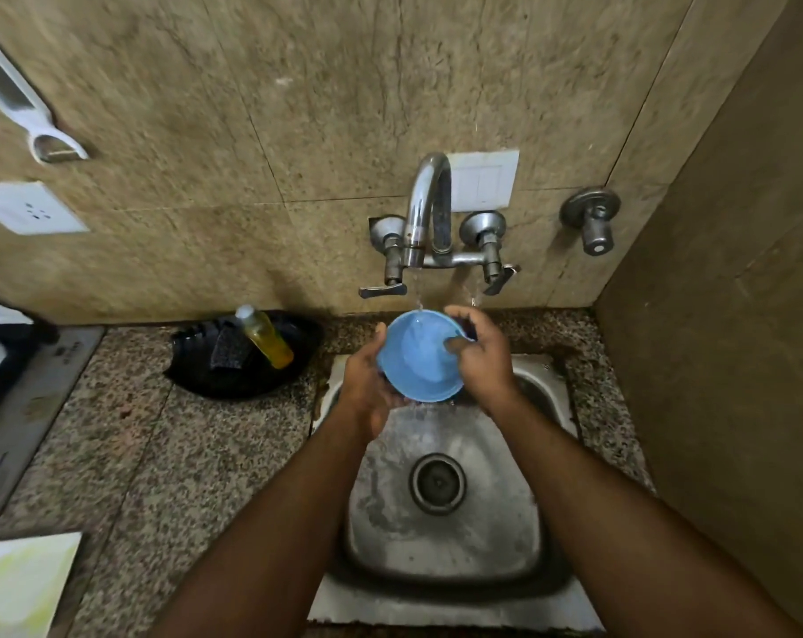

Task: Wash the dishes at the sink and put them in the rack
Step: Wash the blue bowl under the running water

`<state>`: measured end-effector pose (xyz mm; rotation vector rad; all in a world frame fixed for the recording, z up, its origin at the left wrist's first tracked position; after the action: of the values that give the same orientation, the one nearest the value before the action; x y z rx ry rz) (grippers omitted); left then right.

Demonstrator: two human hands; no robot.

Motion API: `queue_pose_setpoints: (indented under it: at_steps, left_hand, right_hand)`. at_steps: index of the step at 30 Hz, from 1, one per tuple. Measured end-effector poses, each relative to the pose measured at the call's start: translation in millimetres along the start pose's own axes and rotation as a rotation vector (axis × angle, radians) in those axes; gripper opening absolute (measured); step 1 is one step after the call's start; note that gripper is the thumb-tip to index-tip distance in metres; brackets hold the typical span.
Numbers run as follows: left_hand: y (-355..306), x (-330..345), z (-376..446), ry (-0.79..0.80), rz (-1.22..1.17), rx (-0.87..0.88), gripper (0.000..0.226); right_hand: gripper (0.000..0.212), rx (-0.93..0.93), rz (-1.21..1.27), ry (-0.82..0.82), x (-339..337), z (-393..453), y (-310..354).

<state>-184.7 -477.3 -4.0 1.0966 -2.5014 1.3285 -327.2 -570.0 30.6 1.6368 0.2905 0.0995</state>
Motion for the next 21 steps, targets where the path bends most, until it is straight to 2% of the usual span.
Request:
queue_pose_setpoints:
  at_steps: [2,4,6,7,9,11,12,13,14,15,16,18,20,21]
  left_hand:
    - [-1.1,-8.0,-1.3,-0.036,0.064,0.034,0.043]
    - [-3.6,-18.7,-3.5,-0.107,0.113,0.086,0.047]
    - [-8.5,-18.3,-4.2,-0.078,0.118,0.142,0.055]
    - [-10.7,-17.5,-4.2,-0.070,0.116,0.174,0.054]
    - [-20.8,-22.7,-5.5,-0.169,0.127,0.263,0.045]
    - [-33.8,-36.2,-4.5,-0.330,0.221,0.360,0.034]
    - [-40.2,-39.3,-4.7,-0.372,0.278,0.386,0.027]
    - [-45.8,-40.5,-5.7,-0.397,0.332,0.408,0.021]
    - [-52.1,-42.2,-8.1,-0.433,0.402,0.422,0.024]
    - [-58.3,-41.7,-11.4,-0.456,0.475,0.436,0.038]
    - [-65.4,-39.0,-14.8,-0.457,0.566,0.458,0.049]
    - [-76.8,-30.8,-17.4,-0.413,0.771,0.494,0.055]
    - [-82.7,-24.9,-10.1,-0.318,0.888,0.453,0.046]
    - [-83.2,-21.3,-5.6,-0.237,0.898,0.414,0.033]
  right_hand:
    - [0.026,0.212,0.078,0.020,6.2,7.3,-14.3]
    - [0.012,0.406,0.161,0.073,13.1,5.0,-24.6]
    - [0.016,0.514,0.200,0.122,26.2,3.0,-32.9]
    - [0.019,0.500,0.146,0.118,32.1,4.9,-33.1]
    - [0.028,0.330,-0.213,0.123,42.2,9.9,-21.6]
    - [0.043,0.046,-0.663,0.141,54.0,-0.3,0.5]
    - [0.053,-0.127,-0.798,0.166,60.2,-9.4,10.7]
    - [0.057,-0.304,-0.871,0.209,64.7,-21.0,20.9]
    - [0.053,-0.482,-0.894,0.289,69.7,-34.2,28.9]
    - [0.045,-0.614,-0.873,0.400,73.0,-44.7,27.8]
    - [0.039,-0.672,-0.824,0.524,72.2,-52.9,25.2]
    - [0.039,-0.719,-0.812,0.757,64.9,-57.3,14.2]
    - [0.040,-0.912,-1.037,0.833,55.3,-44.5,4.1]
    - [0.038,-1.036,-1.181,0.827,51.4,-34.8,2.1]
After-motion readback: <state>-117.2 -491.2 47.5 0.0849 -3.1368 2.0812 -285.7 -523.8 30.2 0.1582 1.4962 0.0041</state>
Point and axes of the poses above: each hand's wrist, its own z-axis towards the middle knuckle, its own x-axis out of the palm, y = z × x, the point moved 7 cm from there along z, towards the middle knuckle, and after that the axes turned 1 degree about -z, right-handed, at the moved point
